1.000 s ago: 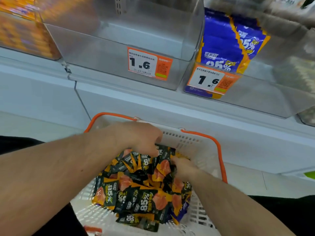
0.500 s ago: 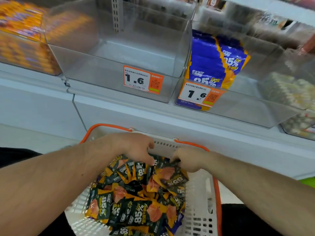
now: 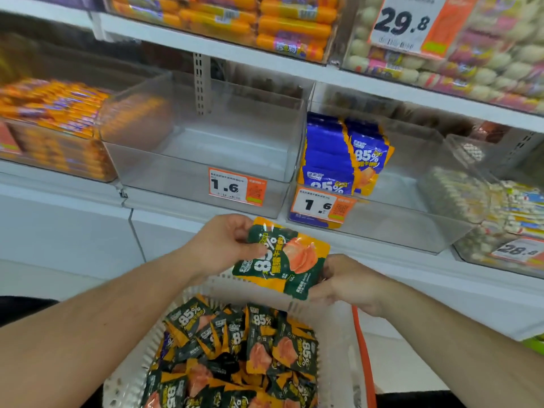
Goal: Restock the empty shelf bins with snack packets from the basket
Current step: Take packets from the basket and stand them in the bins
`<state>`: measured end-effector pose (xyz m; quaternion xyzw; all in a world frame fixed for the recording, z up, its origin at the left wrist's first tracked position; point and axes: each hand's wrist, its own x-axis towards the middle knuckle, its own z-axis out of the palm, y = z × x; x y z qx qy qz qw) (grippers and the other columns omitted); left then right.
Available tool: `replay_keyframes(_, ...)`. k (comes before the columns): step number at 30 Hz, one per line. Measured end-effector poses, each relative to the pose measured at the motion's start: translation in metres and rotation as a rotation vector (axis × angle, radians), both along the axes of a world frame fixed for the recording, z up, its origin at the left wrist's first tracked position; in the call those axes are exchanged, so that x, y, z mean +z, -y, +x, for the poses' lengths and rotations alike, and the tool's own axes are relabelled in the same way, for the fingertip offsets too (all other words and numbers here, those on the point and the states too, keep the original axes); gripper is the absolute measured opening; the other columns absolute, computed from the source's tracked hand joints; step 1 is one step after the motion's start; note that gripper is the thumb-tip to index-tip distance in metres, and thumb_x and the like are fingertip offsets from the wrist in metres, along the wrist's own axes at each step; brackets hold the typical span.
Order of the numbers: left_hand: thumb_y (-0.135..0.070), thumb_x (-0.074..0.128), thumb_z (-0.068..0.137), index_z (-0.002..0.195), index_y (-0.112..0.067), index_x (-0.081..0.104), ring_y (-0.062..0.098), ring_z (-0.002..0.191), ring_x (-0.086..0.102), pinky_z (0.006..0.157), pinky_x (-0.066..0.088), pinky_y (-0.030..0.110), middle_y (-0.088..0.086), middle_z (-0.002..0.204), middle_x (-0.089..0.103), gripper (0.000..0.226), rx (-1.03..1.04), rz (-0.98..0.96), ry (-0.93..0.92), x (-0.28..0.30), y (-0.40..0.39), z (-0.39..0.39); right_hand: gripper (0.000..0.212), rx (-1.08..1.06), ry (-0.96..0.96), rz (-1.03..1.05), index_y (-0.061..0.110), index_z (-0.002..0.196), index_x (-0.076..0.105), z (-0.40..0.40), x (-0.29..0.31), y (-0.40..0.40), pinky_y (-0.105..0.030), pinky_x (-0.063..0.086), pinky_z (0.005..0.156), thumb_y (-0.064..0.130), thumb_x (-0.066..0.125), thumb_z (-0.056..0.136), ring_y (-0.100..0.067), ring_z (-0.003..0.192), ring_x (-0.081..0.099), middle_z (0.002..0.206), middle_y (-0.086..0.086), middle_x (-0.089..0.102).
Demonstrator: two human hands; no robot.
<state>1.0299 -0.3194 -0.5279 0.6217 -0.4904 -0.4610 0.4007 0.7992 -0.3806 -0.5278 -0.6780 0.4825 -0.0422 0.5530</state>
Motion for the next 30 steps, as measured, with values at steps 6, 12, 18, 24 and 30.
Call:
replay_keyframes(6,-0.009,0.075,0.083,0.075,-0.03,0.069,0.016,0.075,0.072,0.076,0.059,0.04,-0.004,0.078,0.075,0.023,-0.095,-0.173,0.306,0.034,0.009,0.018,0.027,-0.082,-0.016,-0.665,0.032,0.09,0.063,0.028,0.041,0.004,-0.008,0.038,0.062,0.016,0.08,0.076,0.011,0.065,0.053,0.086,0.008,0.067)
replay_keyframes(12,-0.011,0.077,0.08,0.083,-0.03,0.068,0.003,0.07,0.067,0.07,0.056,0.03,-0.009,0.08,0.072,0.021,-0.09,-0.27,0.405,0.079,0.028,0.045,0.007,0.048,0.112,-0.345,0.013,0.088,0.072,0.09,0.071,0.021,-0.032,0.048,0.054,0.007,0.072,0.086,-0.014,0.056,0.057,0.072,-0.004,0.069)
replay_keyframes(18,-0.036,0.066,0.089,0.101,-0.025,0.067,0.011,0.091,0.064,0.086,0.05,0.03,-0.01,0.091,0.068,0.016,0.513,-0.462,0.414,0.103,0.053,0.121,0.02,-0.213,0.338,0.008,0.013,0.078,0.055,0.161,0.118,0.073,-0.015,0.025,0.033,0.003,0.056,0.095,-0.005,0.033,0.035,0.062,-0.003,0.047)
replay_keyframes(24,-0.027,0.054,0.075,0.113,-0.017,0.068,0.037,0.111,0.055,0.088,0.045,0.047,0.009,0.118,0.065,0.042,0.666,-0.445,0.989,0.073,0.074,0.192,0.016,-0.364,0.271,-0.24,0.011,0.082,0.054,0.258,0.108,0.16,-0.028,0.04,0.055,0.004,0.055,0.097,-0.016,0.056,0.058,0.071,-0.005,0.059)
replay_keyframes(30,-0.013,0.055,0.079,0.121,-0.019,0.065,0.032,0.12,0.052,0.091,0.046,0.042,0.004,0.134,0.055,0.044,0.692,-0.389,0.876,0.063,0.086,0.216,0.034,-0.324,0.18,-0.254,-0.008,0.133,0.05,0.334,0.068,0.222,-0.023,0.037,0.06,0.007,0.044,0.103,-0.028,0.099,0.063,0.132,-0.021,0.058)
